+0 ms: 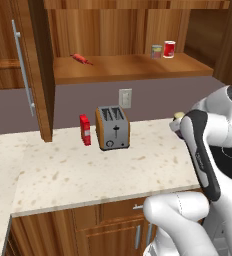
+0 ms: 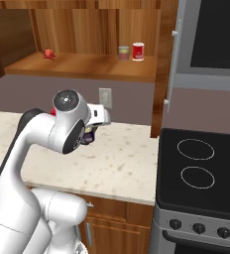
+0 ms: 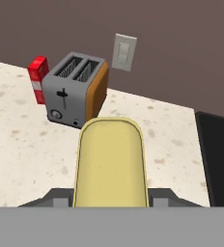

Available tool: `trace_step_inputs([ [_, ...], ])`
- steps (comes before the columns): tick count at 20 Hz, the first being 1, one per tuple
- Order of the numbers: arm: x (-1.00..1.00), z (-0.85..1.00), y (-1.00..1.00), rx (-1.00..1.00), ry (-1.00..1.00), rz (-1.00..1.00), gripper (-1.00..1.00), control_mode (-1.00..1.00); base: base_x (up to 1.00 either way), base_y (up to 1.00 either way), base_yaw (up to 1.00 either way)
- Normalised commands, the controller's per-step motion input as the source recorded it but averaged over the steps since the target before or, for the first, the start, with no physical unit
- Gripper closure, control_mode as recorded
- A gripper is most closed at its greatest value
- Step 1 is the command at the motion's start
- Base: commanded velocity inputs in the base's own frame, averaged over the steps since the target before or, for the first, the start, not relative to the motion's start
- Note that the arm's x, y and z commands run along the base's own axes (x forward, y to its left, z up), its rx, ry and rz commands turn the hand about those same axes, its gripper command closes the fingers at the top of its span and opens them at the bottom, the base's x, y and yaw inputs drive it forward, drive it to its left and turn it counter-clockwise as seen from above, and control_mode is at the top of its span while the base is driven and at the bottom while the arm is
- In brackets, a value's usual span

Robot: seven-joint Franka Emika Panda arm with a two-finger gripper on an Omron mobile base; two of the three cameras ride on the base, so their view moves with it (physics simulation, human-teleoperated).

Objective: Pick the cans from the counter and place them in their designated side in the cabinet.

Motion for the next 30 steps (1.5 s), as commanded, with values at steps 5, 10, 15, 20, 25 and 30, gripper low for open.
trace_step_inputs([
  [5,-0.23,0.28,-0.03,0.0,-0.03,0.0,1.0,-1.0,0.0,0.0,0.0],
  [10,-0.15,0.27,-0.02,0.0,-0.03,0.0,1.0,-1.0,0.0,0.0,0.0],
  [15,-0.18,0.28,-0.02,0.0,-0.04,0.0,1.0,-1.0,0.0,0.0,0.0],
  [20,-0.19,0.27,-0.01,0.0,-0.03,0.0,1.0,-1.0,0.0,0.0,0.0],
  [25,-0.16,0.25,-0.01,0.0,-0.02,0.0,1.0,-1.0,0.0,0.0,0.0],
  [30,-0.14,0.26,0.0,0.0,-0.02,0.0,1.0,-1.0,0.0,0.0,0.0],
])
